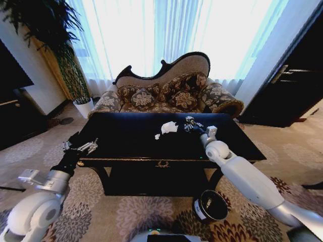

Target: Move to the front of the table and place the trash on the table into the trash bin.

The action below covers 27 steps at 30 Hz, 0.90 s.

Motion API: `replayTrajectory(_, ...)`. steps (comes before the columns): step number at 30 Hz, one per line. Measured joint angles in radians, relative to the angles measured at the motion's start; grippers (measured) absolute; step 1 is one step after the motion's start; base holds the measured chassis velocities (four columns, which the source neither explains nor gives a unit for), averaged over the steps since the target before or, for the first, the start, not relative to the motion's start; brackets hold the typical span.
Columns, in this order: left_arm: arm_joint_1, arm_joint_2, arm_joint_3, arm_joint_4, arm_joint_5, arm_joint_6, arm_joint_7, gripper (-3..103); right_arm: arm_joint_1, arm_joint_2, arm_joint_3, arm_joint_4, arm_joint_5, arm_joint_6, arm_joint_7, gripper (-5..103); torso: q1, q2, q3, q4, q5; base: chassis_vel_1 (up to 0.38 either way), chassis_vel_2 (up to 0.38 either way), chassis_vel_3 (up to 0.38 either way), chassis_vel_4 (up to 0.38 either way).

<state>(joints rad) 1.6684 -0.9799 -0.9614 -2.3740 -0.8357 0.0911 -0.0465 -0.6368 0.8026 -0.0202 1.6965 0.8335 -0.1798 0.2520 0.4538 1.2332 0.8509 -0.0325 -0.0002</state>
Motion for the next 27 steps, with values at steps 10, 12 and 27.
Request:
replayTrajectory(10,0.0,0.0,0.0,0.0,0.0,0.0,0.0,100,-0.037,-0.014,0.045,0.053,0.027,0.0,0.009,0,0.0,0.0,0.0,0.0001,0.0,0.0,0.0,0.0,0.0)
replayTrajectory(12,0.0,0.0,0.0,0.0,0.0,0.0,0.0,100,-0.052,-0.015,0.059,0.067,0.032,0.0,0.011,0,0.0,0.0,0.0,0.0001,0.0,0.0,0.0,0.0,0.0)
replayTrajectory(27,0.0,0.0,0.0,0.0,0.0,0.0,0.0,100,-0.496,-0.049,0.459,0.264,0.035,0.042,-0.051,0,0.0,0.0,0.0,0.0,0.0002,0.0,0.0,0.0,0.0)
